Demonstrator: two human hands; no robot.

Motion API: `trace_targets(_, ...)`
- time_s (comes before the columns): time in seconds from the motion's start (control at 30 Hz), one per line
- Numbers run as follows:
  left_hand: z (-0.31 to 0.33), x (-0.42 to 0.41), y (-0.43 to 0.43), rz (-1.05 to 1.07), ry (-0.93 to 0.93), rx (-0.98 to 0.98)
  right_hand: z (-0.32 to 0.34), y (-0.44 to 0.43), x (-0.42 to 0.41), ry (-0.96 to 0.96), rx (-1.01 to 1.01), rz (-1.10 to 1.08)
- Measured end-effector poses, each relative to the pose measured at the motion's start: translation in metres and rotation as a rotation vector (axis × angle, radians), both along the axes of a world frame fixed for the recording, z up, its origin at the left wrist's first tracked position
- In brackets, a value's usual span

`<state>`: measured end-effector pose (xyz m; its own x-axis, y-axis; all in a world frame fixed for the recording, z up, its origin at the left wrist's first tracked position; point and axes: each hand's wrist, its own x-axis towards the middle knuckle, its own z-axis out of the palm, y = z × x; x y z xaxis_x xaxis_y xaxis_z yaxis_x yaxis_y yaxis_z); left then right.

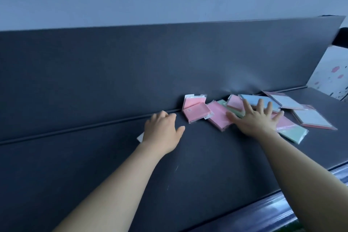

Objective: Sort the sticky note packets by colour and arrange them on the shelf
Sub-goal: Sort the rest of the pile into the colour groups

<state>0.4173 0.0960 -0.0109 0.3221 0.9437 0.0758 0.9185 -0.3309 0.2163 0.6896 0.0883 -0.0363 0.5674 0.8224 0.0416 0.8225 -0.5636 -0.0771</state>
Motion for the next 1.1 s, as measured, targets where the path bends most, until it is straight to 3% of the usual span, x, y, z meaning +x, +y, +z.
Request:
trace_targets(0.43,-0.01,0.045,0.018,-0.06,0.004,-0.033,-0.005,-0.007,0.0,0.046,-0.014,0.049)
trace_targets(0.7,-0.003,0.025,0.014,0.073,0.087,0.023,-0.005,-0.019,-0.06,0.118,0.0,0.155)
trace_targets(0.93,-0.01,0.035,0.01,-0.003,-0.01,0.059,0.002,-0.027,-0.064,0.311,0.22,0.22)
trace_targets(1.03,-0.012,0.052,0.011,-0.017,-0.028,0.105,0.003,-0.025,-0.032,0.198,0.305,0.212)
trace_targets(1.1,-0.012,0.068,0.015,-0.018,-0.043,0.13,0.004,-0.021,0.004,0.11,0.255,0.173)
